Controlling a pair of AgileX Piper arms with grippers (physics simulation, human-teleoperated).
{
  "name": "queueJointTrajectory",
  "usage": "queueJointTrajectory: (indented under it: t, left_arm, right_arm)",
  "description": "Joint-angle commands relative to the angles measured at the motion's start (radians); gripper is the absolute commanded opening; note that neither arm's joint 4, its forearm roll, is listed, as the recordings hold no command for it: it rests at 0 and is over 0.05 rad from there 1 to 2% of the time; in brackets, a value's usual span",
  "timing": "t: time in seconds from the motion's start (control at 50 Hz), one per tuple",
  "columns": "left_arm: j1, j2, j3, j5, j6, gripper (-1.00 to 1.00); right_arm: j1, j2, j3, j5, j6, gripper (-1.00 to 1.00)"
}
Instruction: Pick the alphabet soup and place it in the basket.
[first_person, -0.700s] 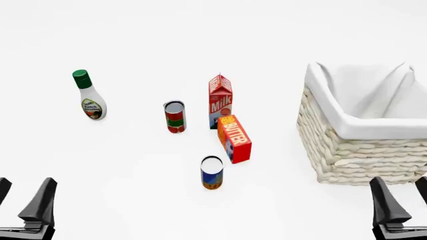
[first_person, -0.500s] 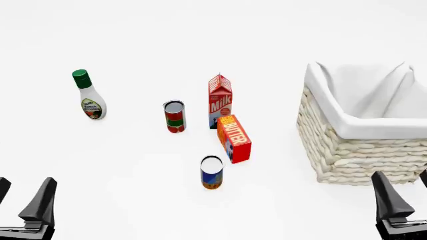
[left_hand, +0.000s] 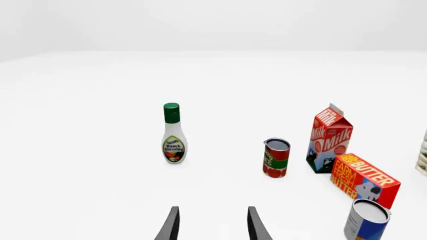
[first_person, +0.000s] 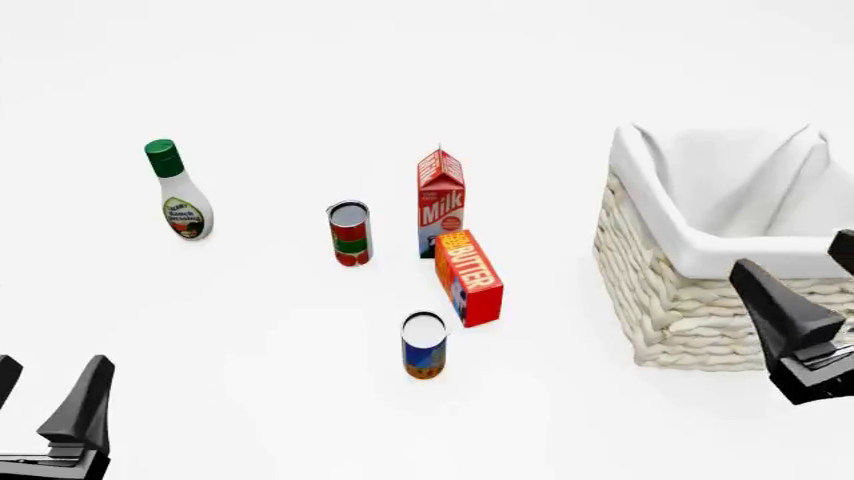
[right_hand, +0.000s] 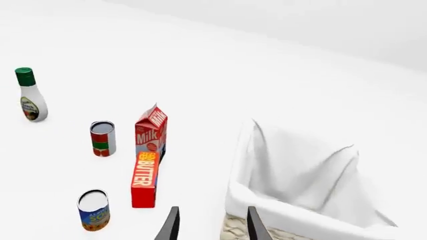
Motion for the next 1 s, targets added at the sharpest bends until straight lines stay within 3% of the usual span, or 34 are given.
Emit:
queueJointTrajectory:
  t: [0.02, 0.1, 0.18, 0.2, 0.24, 0.3, 0.46, 0.72, 0.82, 1.0]
  left_arm:
    - [0.0, 0.0, 0.0, 0.0, 0.0, 1.0]
    - [0.0, 0.0, 0.0, 0.0, 0.0, 1.0]
    - [0.0, 0.0, 0.0, 0.0, 0.0, 1.0]
    - [0.0, 0.0, 0.0, 0.0, 0.0, 1.0]
    - [0.0, 0.0, 0.0, 0.0, 0.0, 1.0]
    - [0.0, 0.0, 0.0, 0.0, 0.0, 1.0]
    - [0.0, 0.0, 0.0, 0.0, 0.0, 1.0]
    - [0.0, 0.0, 0.0, 0.0, 0.0, 1.0]
    - [0.0, 0.0, 0.0, 0.0, 0.0, 1.0]
    - [0.0, 0.0, 0.0, 0.0, 0.0, 1.0]
  right_arm:
    - [0.102, 0.141, -0.174, 0.108, -0.018, 1.0]
    - [0.111, 0.211, -0.287, 0.173, -0.013, 1.0]
    - [0.123, 0.229, -0.296, 0.181, -0.004, 1.0]
    - [0.14, 0.283, -0.339, 0.208, 0.02, 1.0]
    - [0.149, 0.336, -0.396, 0.236, 0.016, 1.0]
    - [0.18, 0.357, -0.416, 0.248, -0.028, 1.0]
    - [0.214, 0.457, -0.514, 0.31, -0.009, 1.0]
    - [0.251, 0.565, -0.643, 0.394, -0.061, 1.0]
    - [0.259, 0.587, -0.631, 0.389, -0.063, 1.0]
    - [0.344, 0.668, -0.726, 0.431, -0.049, 1.0]
